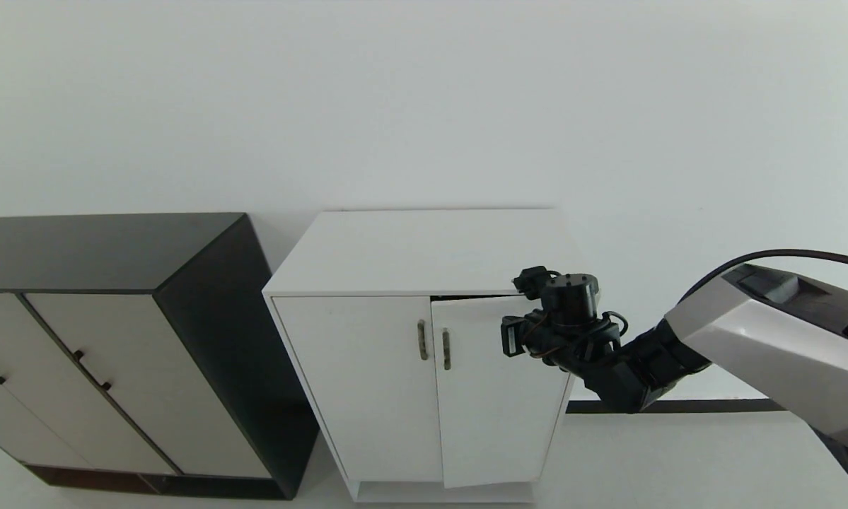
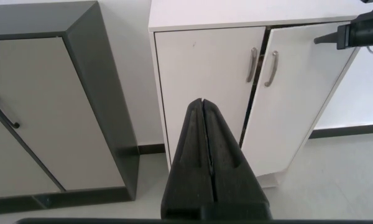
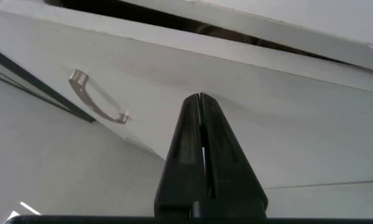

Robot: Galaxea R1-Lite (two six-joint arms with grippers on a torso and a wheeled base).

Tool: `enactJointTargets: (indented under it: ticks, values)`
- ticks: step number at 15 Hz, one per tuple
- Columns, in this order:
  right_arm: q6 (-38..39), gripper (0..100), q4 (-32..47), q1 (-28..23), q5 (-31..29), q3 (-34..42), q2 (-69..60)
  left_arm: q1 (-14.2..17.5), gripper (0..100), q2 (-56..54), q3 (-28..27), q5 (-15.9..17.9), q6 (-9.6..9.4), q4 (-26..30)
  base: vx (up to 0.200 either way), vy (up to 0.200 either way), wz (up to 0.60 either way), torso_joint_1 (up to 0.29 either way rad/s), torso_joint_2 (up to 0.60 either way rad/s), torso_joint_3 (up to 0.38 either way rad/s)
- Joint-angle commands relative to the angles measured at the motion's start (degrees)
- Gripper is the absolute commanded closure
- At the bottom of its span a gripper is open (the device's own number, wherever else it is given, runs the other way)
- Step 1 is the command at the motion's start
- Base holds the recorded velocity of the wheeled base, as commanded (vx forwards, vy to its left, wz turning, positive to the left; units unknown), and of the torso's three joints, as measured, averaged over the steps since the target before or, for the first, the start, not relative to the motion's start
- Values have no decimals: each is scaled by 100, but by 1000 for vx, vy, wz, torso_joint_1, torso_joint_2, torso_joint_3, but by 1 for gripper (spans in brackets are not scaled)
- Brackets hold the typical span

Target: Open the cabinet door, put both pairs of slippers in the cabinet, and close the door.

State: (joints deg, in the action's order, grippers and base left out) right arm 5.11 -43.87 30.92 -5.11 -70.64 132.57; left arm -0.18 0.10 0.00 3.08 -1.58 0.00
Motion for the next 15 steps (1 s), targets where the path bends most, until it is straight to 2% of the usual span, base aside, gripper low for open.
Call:
enactJointTargets:
  ticks: [1,11,15]
  values:
    - [-1,100,37,-59,1,-151,181,1,100,-1,0,-1,9,0,0,0,0,0,0,0]
    - [-1,100,63,-121,-8,-204,260,1,100,-1,0,-1,0,0,0,0,0,0,0,0]
    - [-10,100,-34,11,-52,543,-302,1,100,-1,0,-1,0,0,0,0,0,0,0,0]
